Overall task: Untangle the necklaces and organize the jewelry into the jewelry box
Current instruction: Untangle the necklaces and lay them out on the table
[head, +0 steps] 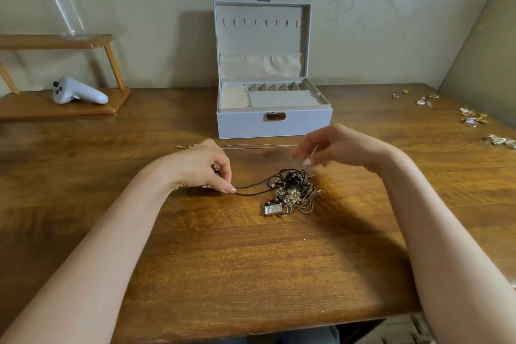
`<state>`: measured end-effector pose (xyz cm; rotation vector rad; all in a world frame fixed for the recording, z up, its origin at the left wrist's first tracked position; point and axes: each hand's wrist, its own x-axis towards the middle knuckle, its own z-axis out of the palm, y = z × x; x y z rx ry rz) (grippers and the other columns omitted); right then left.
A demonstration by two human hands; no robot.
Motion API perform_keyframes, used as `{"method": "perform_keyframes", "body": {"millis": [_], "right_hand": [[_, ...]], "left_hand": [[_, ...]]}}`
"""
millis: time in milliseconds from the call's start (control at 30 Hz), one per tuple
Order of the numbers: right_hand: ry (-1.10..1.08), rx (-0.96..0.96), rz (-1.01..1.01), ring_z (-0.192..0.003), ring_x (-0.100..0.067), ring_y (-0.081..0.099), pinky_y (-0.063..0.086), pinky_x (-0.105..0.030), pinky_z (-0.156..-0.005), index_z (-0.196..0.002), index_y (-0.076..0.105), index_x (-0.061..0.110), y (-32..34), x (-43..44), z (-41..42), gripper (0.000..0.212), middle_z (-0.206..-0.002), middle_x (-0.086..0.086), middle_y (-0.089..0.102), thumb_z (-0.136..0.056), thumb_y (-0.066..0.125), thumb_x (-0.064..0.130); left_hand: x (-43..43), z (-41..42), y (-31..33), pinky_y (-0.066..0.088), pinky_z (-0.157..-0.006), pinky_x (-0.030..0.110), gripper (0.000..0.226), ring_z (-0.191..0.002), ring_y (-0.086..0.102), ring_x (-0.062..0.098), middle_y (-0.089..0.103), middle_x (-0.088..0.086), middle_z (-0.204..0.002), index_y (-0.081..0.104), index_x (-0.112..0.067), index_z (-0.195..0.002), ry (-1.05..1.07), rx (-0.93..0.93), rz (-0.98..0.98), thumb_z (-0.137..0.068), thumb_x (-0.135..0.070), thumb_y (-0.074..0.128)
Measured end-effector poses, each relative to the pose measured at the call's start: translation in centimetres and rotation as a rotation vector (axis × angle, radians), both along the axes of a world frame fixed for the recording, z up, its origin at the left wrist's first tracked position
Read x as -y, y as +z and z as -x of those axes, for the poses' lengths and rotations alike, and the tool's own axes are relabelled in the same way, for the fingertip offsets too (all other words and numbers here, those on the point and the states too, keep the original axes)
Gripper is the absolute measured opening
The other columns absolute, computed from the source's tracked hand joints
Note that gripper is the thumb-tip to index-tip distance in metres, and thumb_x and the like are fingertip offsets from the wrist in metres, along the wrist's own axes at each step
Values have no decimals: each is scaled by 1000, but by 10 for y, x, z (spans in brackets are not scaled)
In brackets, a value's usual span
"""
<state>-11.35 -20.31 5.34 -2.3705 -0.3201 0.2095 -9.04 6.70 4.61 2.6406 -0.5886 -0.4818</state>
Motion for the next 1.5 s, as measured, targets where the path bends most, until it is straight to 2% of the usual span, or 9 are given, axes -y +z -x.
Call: {"method": "perform_keyframes", "body": {"millis": [100,233,367,500,733,933,1167,1367,1500], "right_hand": [[63,-182,150,-80,-10,60,51,-25,-73,-103,70,23,4,2,-1,27,-89,1,66,-77,75,16],[109,-204,234,-70,-7,58,46,-22,-65,-94,64,23,3,-7,-7,25,-79,5,61,-78,73,5],[131,-128,109,-67,-9,57,46,-23,-62,-78,59,25,-8,-7,-3,29,-77,-1,62,-74,76,2],[132,-54,-125,-59,-4,54,44,-18,-56,-79,62,22,-11,-14,2,36,-72,-3,60,-72,70,-13],[73,66,-436,-66,-19,58,51,-26,-64,-92,66,10,-5,-20,6,32,-76,-11,62,-71,70,-14],[55,50,-428,-68,-17,57,49,-28,-68,-82,67,8,-4,-21,8,23,-75,-11,63,-67,76,-7],[29,60,-415,-52,-5,56,46,-14,-54,-72,64,4,-1,-18,9,16,-55,2,63,-64,77,-2],[159,-84,-230,-60,-10,57,46,-18,-56,-75,70,7,5,-7,14,18,-67,-5,66,-63,77,19],[-5,92,-390,-66,-11,58,47,-23,-57,-89,70,10,-1,-14,8,28,-79,-5,69,-73,66,32]], "left_hand": [[1,1,2,32,-90,28,14,-114,37,6,41,-14,-125,69,-27,-80,-42,10,-28,-76,-40,72],[5,6,10,33,-99,31,29,-112,38,0,45,-22,-121,73,-27,-80,-84,-19,-48,-74,-54,65],[27,17,6,40,-82,19,45,-96,51,-7,58,-24,-102,68,-30,-87,-5,48,214,-63,-66,55],[49,23,-14,38,-63,9,31,-84,53,-7,58,-18,-95,56,-30,-104,26,143,314,-79,-47,64],[54,23,-18,44,-75,10,12,-81,60,0,67,-5,-88,65,-21,-90,-4,25,663,-81,-16,71],[45,18,-14,50,-79,25,11,-79,63,6,69,-8,-78,67,-25,-76,93,37,746,-77,-15,72],[44,15,-14,52,-60,21,14,-72,64,9,68,-2,-82,63,-22,-80,115,123,692,-82,-9,68],[40,13,-14,55,-67,28,9,-77,65,16,67,0,-84,64,-17,-81,113,145,695,-80,-11,70],[42,15,-13,55,-67,29,10,-68,62,11,66,-3,-79,64,-17,-79,66,172,708,-79,-10,71]]}}
